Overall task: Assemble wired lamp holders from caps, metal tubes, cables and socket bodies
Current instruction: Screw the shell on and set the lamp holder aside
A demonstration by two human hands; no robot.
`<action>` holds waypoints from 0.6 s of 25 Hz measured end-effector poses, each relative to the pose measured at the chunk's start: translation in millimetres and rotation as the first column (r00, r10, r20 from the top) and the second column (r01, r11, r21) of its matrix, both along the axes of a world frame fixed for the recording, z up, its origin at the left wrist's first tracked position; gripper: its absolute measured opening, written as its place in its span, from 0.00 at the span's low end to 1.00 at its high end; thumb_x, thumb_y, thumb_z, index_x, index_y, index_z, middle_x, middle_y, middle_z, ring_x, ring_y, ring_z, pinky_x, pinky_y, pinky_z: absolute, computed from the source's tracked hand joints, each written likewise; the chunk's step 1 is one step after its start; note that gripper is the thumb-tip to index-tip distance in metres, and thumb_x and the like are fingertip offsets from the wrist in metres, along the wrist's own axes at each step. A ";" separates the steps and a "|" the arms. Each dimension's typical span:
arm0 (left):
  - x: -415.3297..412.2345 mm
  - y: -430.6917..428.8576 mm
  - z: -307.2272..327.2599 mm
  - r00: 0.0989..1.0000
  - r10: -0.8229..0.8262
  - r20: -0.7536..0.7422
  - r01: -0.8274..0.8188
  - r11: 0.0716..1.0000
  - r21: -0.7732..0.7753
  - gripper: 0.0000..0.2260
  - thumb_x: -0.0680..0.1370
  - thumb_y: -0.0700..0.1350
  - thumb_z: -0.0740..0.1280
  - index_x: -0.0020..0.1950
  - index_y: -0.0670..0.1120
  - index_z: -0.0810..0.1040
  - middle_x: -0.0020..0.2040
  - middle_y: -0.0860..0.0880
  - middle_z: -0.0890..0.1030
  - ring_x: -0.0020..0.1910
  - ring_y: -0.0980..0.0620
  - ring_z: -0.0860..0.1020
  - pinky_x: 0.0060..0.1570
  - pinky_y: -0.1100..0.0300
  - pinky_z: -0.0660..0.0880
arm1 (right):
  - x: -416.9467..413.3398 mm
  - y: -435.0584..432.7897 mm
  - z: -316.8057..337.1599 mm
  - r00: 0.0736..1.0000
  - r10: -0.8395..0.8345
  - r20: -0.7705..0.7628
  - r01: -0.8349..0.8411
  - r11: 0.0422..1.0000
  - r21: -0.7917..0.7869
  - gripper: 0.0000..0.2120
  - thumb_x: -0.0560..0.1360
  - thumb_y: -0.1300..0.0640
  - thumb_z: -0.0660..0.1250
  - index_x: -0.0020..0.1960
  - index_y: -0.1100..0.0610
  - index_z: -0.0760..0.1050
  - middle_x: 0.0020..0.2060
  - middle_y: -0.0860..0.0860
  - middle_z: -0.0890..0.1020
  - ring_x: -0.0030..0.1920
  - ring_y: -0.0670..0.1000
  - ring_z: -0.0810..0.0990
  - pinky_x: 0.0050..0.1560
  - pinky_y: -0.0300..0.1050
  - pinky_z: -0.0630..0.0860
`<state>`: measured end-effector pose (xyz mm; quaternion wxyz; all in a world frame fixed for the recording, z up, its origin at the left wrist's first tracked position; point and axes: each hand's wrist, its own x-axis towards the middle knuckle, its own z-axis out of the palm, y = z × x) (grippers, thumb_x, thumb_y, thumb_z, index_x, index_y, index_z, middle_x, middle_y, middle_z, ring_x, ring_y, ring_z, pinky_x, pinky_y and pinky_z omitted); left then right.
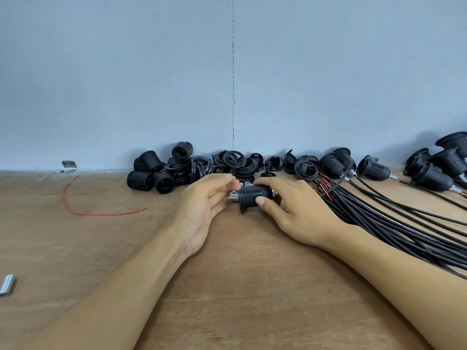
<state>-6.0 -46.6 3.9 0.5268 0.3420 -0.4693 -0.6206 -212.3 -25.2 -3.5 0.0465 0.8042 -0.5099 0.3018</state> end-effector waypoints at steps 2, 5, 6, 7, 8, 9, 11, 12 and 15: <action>-1.7 -0.2 -0.9 1.000 0.017 0.009 -0.017 1.000 -0.003 0.02 0.76 0.43 0.71 0.44 0.46 0.83 0.44 0.47 0.86 0.50 0.52 0.85 0.62 0.50 0.78 | 0.0 -0.2 -0.4 1.000 -0.012 -0.012 0.012 1.000 -0.010 0.17 0.81 0.45 0.63 0.67 0.48 0.73 0.47 0.42 0.80 0.36 0.39 0.68 0.55 0.49 0.71; -1.5 -2.4 -2.0 0.997 0.052 -0.051 -0.051 0.998 0.022 0.07 0.69 0.45 0.75 0.45 0.48 0.82 0.44 0.48 0.86 0.52 0.51 0.86 0.52 0.56 0.78 | -0.6 -0.2 0.3 1.000 -0.005 -0.008 0.005 1.000 -0.020 0.18 0.80 0.45 0.65 0.67 0.48 0.72 0.48 0.43 0.81 0.35 0.37 0.69 0.56 0.50 0.72; -2.4 -2.2 -1.5 0.996 0.075 -0.051 -0.074 0.997 0.033 0.09 0.68 0.44 0.76 0.47 0.48 0.82 0.46 0.47 0.86 0.50 0.51 0.85 0.48 0.58 0.77 | -0.2 0.7 0.7 1.000 0.008 -0.009 -0.008 1.000 -0.022 0.18 0.80 0.45 0.65 0.67 0.49 0.72 0.49 0.43 0.81 0.37 0.39 0.71 0.57 0.50 0.72; -3.7 -2.1 -2.3 0.995 0.096 -0.024 -0.095 0.995 0.028 0.12 0.68 0.44 0.77 0.50 0.48 0.83 0.48 0.47 0.86 0.49 0.51 0.84 0.44 0.59 0.75 | 0.7 1.9 0.6 1.000 0.023 -0.012 -0.023 0.999 -0.027 0.18 0.80 0.45 0.65 0.68 0.49 0.72 0.50 0.44 0.82 0.41 0.41 0.74 0.58 0.51 0.71; -6.2 0.0 -2.4 0.995 0.096 0.017 -0.097 0.995 0.021 0.15 0.67 0.44 0.78 0.52 0.48 0.83 0.49 0.47 0.85 0.48 0.51 0.83 0.42 0.60 0.74 | 1.8 2.7 0.4 0.999 0.036 -0.009 -0.036 0.999 -0.037 0.18 0.80 0.45 0.64 0.68 0.49 0.72 0.52 0.44 0.82 0.46 0.45 0.78 0.60 0.51 0.71; -8.0 0.9 -4.1 0.994 0.085 0.070 -0.085 0.996 0.003 0.19 0.65 0.46 0.78 0.55 0.48 0.83 0.49 0.48 0.85 0.47 0.52 0.82 0.41 0.60 0.72 | 2.5 3.1 0.5 0.999 0.042 0.001 -0.042 0.998 -0.052 0.19 0.80 0.45 0.64 0.68 0.50 0.72 0.55 0.45 0.82 0.51 0.47 0.79 0.61 0.50 0.70; -8.7 2.2 -4.9 0.986 0.040 0.163 -0.037 0.999 -0.021 0.26 0.61 0.51 0.79 0.58 0.49 0.83 0.49 0.51 0.86 0.47 0.55 0.82 0.43 0.59 0.73 | 2.4 3.6 2.5 0.998 0.035 0.043 -0.030 0.994 -0.102 0.19 0.81 0.48 0.66 0.69 0.52 0.72 0.59 0.46 0.81 0.56 0.49 0.79 0.60 0.49 0.71; -7.3 2.4 -4.8 0.982 0.005 0.188 0.000 1.000 -0.031 0.27 0.61 0.52 0.79 0.60 0.49 0.83 0.50 0.52 0.86 0.48 0.55 0.83 0.46 0.59 0.76 | 2.2 4.0 4.1 0.998 0.029 0.054 -0.021 0.990 -0.142 0.19 0.80 0.50 0.67 0.69 0.52 0.72 0.60 0.47 0.80 0.57 0.49 0.78 0.59 0.48 0.71; -2.9 1.9 -3.5 0.972 -0.105 0.212 0.115 0.993 -0.039 0.25 0.67 0.57 0.77 0.61 0.49 0.84 0.55 0.45 0.87 0.53 0.49 0.85 0.54 0.55 0.80 | 2.9 5.6 7.4 0.999 0.020 -0.027 -0.027 0.955 -0.297 0.19 0.79 0.56 0.70 0.68 0.54 0.74 0.63 0.49 0.78 0.58 0.52 0.78 0.56 0.50 0.74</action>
